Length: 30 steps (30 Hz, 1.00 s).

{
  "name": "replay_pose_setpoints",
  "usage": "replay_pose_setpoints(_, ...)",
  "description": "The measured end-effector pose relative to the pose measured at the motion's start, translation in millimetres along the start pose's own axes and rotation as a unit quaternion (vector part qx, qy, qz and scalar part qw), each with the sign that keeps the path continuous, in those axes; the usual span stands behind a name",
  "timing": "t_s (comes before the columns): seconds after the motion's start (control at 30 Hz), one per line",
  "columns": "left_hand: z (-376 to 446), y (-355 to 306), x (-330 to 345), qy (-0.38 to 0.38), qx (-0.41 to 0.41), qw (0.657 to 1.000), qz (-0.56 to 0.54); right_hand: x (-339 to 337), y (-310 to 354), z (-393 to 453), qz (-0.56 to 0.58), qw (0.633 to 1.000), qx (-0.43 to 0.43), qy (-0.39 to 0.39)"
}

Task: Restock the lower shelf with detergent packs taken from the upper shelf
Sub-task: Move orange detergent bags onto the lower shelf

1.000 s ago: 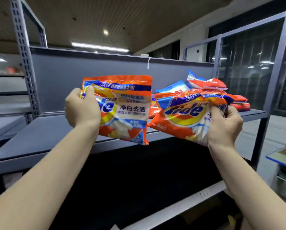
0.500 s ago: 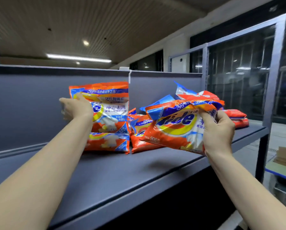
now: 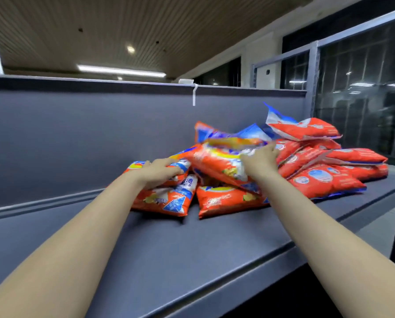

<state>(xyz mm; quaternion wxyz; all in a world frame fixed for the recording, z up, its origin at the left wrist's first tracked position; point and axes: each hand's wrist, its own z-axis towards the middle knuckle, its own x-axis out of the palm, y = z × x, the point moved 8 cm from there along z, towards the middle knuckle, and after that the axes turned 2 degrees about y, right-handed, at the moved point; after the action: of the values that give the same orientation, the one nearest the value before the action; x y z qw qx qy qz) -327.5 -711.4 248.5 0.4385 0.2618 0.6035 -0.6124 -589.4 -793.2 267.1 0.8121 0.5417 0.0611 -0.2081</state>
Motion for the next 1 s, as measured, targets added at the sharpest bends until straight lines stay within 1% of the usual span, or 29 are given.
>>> replay_pose_setpoints(0.03, -1, -2, 0, -0.006, 0.014, 1.000, -0.002, 6, -1, -4, -0.087, 0.996, -0.014, 0.014)
replay_pose_setpoints(0.1, -3, -5, 0, -0.018, 0.039, 0.999, -0.001, 12, 5, -10, -0.199, 0.977, -0.074, 0.017)
replay_pose_setpoints(0.2, -7, -6, 2, -0.034, 0.048, 0.997, 0.040, 27, 10, -19, -0.267, 0.948, -0.147, 0.094)
replay_pose_setpoints(0.27, -11, -4, 4, -0.050, 0.024, 0.997, 0.053, 33, 1, -26, -0.281, 0.936, -0.142, 0.159)
replay_pose_setpoints(0.33, -21, -4, 6, -0.054, 0.010, 0.997, 0.051, 30, -6, -34, -0.274, 0.934, -0.133, 0.188)
replay_pose_setpoints(0.47, -55, -7, 9, -0.050, 0.001, 0.999, 0.000, 19, -5, -60, -0.281, 0.922, -0.185, 0.194)
replay_pose_setpoints(0.57, -89, -9, 7, -0.071, -0.017, 0.997, -0.025, 6, 0, -87, -0.243, 0.933, -0.189, 0.185)
replay_pose_setpoints(0.67, -128, -9, 1, -0.124, -0.041, 0.991, -0.016, -8, 10, -118, -0.186, 0.949, -0.197, 0.164)
replay_pose_setpoints(0.73, -159, -5, -8, -0.183, -0.066, 0.981, 0.007, -16, 15, -141, -0.146, 0.956, -0.202, 0.153)
replay_pose_setpoints(0.83, -210, -5, -20, -0.273, -0.071, 0.959, 0.019, -21, 19, -176, -0.100, 0.960, -0.211, 0.153)
replay_pose_setpoints(0.9, -239, -2, -23, -0.291, -0.074, 0.953, 0.041, -22, 19, -200, -0.079, 0.960, -0.215, 0.164)
replay_pose_setpoints(1.0, -278, 9, -24, -0.294, -0.088, 0.950, 0.056, -25, 21, -237, -0.059, 0.957, -0.229, 0.169)
